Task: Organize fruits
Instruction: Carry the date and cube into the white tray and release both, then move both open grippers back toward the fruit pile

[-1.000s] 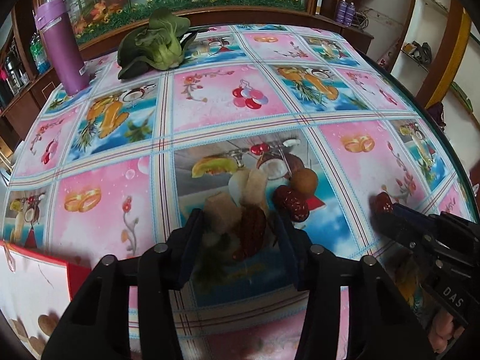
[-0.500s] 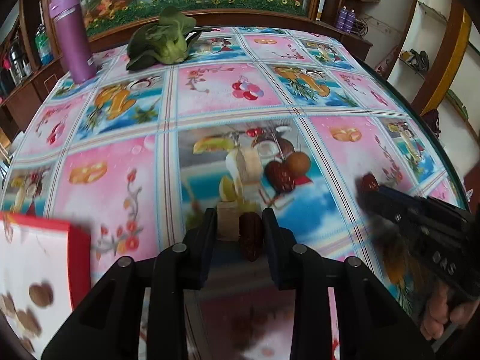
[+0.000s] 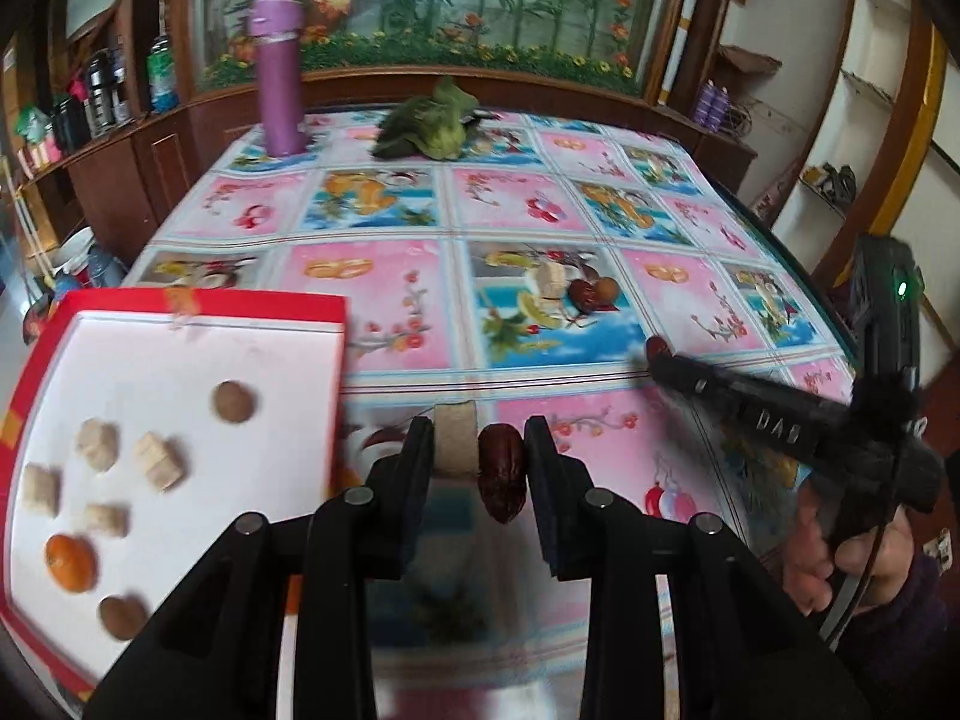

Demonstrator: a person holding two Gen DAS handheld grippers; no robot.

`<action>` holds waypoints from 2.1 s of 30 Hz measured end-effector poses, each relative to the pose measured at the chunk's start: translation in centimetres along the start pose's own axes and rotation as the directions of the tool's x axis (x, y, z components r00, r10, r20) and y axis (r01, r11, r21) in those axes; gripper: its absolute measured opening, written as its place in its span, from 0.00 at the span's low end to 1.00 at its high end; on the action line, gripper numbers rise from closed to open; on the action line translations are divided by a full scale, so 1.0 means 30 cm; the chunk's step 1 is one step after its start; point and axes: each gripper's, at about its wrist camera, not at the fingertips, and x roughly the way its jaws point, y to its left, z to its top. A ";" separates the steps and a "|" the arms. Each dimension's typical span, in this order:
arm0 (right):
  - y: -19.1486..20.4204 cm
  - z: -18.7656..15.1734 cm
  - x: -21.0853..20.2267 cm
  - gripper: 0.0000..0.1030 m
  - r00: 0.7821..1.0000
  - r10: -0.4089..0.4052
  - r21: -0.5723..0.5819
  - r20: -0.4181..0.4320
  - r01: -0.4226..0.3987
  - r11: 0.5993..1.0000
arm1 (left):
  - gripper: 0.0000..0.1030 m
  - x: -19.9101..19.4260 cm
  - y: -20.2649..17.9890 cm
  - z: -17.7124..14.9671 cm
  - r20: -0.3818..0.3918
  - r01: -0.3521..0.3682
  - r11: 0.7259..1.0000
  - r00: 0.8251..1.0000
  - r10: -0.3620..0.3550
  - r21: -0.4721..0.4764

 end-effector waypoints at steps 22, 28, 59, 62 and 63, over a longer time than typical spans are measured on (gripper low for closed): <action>0.760 -0.168 0.132 0.16 0.953 0.265 -0.316 -0.148 -0.299 0.900 | 0.32 -0.278 0.555 -0.183 0.053 -0.234 0.929 0.964 0.259 -0.287; 0.831 -0.195 0.185 0.16 0.952 0.240 -0.354 -0.189 -0.294 0.888 | 0.32 -0.260 0.606 -0.216 0.017 -0.256 0.920 0.962 0.273 -0.298; 0.281 -0.051 -0.026 0.49 0.989 0.131 -0.072 0.075 -0.126 0.989 | 0.70 -0.225 0.632 -0.263 -0.086 -0.320 0.883 0.947 0.310 -0.344; 0.166 -0.031 -0.052 0.49 0.990 0.082 0.011 0.112 -0.083 0.996 | 0.70 -0.215 0.599 -0.252 -0.086 -0.317 0.893 0.948 0.306 -0.318; 0.139 -0.026 -0.058 0.49 0.990 0.070 0.033 0.120 -0.075 0.997 | 0.70 -0.210 0.588 -0.248 -0.088 -0.317 0.896 0.948 0.305 -0.311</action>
